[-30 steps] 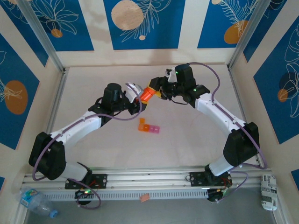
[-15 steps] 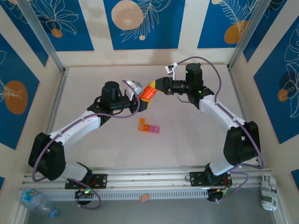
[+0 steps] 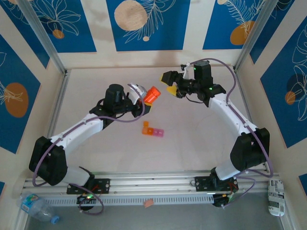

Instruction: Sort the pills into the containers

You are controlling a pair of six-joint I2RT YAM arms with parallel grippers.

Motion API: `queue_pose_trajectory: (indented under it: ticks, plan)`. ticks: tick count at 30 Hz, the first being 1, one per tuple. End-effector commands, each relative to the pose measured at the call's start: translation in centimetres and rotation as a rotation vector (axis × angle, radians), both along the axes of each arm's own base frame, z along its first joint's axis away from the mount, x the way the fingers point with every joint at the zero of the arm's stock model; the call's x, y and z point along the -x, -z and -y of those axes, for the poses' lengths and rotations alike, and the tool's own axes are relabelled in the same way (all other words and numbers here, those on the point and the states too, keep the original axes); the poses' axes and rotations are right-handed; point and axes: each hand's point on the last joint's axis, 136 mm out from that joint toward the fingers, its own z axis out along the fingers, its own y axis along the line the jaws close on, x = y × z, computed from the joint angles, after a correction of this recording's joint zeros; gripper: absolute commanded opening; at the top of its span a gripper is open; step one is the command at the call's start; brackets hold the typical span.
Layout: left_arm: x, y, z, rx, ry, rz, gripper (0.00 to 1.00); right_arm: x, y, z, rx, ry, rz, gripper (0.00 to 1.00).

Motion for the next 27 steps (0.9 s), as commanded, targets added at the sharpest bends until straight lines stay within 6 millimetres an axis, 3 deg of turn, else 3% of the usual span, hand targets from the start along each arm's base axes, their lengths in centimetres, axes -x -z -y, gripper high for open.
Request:
queue_pose_trajectory:
  ticks: [1, 11, 17, 21, 27]
  plan:
    - [-0.6, -1.3, 0.1, -0.068, -0.009, 0.102, 0.00, 0.5, 1.7, 0.5, 0.031, 0.086, -0.162, 0.89]
    - [-0.6, -0.5, 1.1, -0.125, 0.016, 0.112, 0.00, 1.0, 2.2, -2.3, 0.043, 0.045, -0.173, 0.89]
    - [-0.6, -0.1, 1.4, -0.132, 0.018, 0.111, 0.00, 1.7, 2.2, -3.4, 0.041, 0.013, -0.170, 0.83]
    - [-0.6, 0.0, 1.6, -0.132, 0.020, 0.109, 0.00, 2.0, 2.4, -3.6, 0.040, 0.004, -0.168, 0.69]
    - [-0.8, -0.3, 1.6, -0.110, -0.001, 0.105, 0.00, 2.3, 2.8, -3.5, 0.037, 0.005, -0.166, 0.38]
